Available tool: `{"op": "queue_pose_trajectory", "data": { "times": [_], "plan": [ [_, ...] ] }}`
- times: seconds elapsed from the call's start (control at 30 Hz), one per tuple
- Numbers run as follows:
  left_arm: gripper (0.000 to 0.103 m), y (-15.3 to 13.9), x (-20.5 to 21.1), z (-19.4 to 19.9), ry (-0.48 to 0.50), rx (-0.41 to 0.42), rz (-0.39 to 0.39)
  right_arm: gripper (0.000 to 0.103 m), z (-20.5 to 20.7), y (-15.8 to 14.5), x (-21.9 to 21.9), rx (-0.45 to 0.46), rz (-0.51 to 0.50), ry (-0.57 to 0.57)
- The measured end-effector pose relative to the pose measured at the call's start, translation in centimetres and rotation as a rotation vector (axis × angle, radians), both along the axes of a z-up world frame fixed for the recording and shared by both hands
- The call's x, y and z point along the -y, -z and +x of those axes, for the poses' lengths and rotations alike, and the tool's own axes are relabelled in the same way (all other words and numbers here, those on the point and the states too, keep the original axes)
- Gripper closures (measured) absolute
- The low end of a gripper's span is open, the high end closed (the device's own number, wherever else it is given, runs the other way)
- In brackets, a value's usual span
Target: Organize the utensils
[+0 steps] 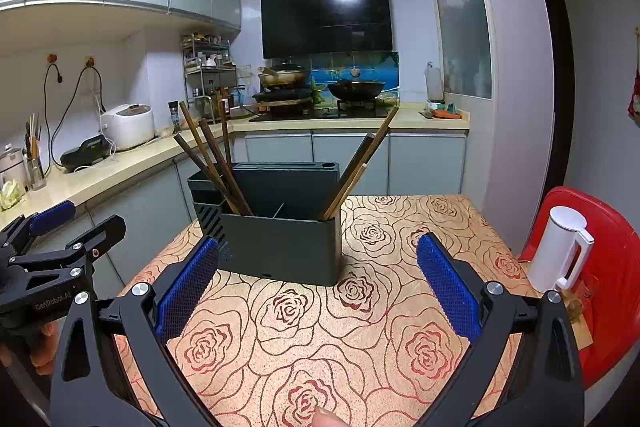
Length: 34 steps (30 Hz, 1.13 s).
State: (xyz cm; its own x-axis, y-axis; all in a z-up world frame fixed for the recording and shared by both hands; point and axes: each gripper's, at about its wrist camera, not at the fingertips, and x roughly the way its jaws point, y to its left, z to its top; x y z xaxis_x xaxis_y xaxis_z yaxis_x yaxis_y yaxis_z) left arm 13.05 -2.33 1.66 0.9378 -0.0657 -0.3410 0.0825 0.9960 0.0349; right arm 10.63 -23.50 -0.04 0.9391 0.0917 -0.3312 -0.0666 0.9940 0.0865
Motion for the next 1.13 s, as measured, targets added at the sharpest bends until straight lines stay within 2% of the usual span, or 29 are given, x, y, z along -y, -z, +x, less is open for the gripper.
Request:
{"op": "queue_pose_trajectory", "data": {
  "times": [0.83, 1.13],
  "plan": [
    [0.009, 0.21, -0.5, -0.01, 0.003, 0.018, -0.02, 0.007, 0.27, 0.7, -0.32, -0.014, -0.006, -0.008],
    [0.007, 0.39, -0.52, 0.43, -0.017, -0.015, -0.017, 0.007, 0.33, 1.0, -0.51, -0.022, -0.008, -0.015]
  ]
}}
